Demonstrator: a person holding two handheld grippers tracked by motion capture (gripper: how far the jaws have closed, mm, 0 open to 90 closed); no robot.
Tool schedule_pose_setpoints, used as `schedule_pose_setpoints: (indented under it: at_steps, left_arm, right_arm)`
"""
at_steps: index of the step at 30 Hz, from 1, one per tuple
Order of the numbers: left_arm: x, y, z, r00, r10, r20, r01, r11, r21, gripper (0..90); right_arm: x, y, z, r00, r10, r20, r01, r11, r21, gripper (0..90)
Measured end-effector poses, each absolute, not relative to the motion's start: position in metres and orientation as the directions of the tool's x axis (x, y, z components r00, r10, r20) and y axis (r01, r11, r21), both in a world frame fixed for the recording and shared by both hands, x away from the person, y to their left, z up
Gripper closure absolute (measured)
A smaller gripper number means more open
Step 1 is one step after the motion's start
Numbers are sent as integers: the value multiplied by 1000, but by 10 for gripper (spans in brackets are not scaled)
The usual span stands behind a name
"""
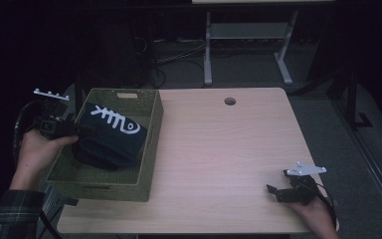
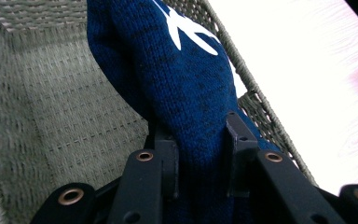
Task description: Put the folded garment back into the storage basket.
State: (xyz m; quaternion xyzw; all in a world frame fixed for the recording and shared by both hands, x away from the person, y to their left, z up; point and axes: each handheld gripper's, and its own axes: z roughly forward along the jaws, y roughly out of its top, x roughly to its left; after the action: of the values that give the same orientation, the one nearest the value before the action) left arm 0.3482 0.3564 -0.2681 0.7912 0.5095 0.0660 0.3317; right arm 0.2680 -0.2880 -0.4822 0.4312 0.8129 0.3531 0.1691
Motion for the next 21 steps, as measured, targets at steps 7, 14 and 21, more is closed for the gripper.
schedule_pose_setpoints:
  at_steps: [7, 14, 21]
  left_arm:
    - [354, 352, -284, 470, 847, -249, 776, -262, 574, 716]
    - [358, 351, -294, 464, 847, -259, 785, -257, 564, 716]
    - [364, 351, -306, 460, 847, -266, 793, -257, 552, 715]
  right_arm:
    - [268, -288, -482, -571, 820, 30, 582, 379, 720, 123]
    - [268, -288, -482, -571, 820, 29, 581, 379, 720, 123]
    - [268, -288, -482, -571, 821, 30, 583, 379, 719, 123]
